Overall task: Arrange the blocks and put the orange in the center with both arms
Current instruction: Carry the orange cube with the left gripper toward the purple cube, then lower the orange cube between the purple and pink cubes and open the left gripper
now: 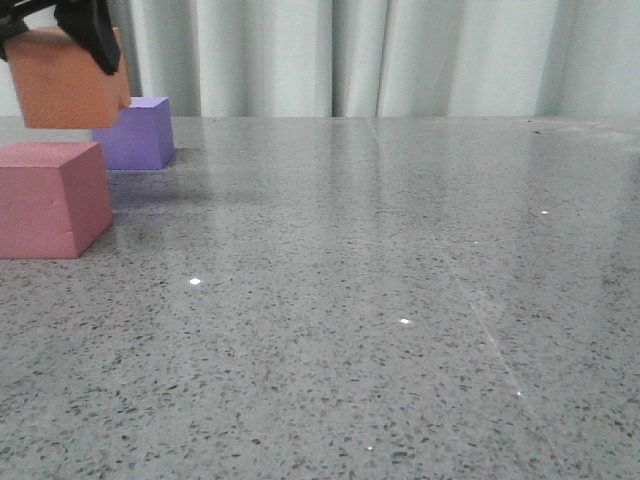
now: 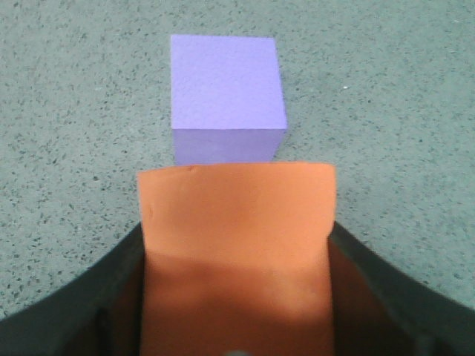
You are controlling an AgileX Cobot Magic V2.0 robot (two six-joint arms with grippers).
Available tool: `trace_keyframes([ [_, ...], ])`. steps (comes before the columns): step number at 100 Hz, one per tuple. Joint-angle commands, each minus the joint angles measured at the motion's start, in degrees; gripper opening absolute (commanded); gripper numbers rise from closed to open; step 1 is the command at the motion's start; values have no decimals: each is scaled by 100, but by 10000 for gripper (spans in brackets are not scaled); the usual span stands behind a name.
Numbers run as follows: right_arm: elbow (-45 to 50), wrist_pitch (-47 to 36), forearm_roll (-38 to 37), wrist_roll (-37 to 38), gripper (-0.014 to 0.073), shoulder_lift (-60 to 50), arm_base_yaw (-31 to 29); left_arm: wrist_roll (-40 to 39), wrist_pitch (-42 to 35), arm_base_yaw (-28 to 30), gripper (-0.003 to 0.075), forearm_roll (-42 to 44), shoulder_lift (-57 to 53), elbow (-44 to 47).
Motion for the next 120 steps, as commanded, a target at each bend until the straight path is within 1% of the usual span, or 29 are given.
trace_keyframes([
  [1, -78, -456, 11, -35, -119, -136, -35, -52, -461, 71, 176, 17, -236, -36],
  [20, -78, -456, 11, -35, -119, -136, -35, -39, -731, 95, 176, 17, -136, 87],
  [55, -78, -456, 11, -35, -119, -136, -35, -30, -807, 95, 176, -102, 378, 87],
  [86, -78, -456, 11, -35, -119, -136, -35, -26, -901, 95, 176, -163, 423, 87],
  [120, -78, -456, 11, -35, -119, -136, -35, 144, -910, 95, 181, -187, 423, 97],
])
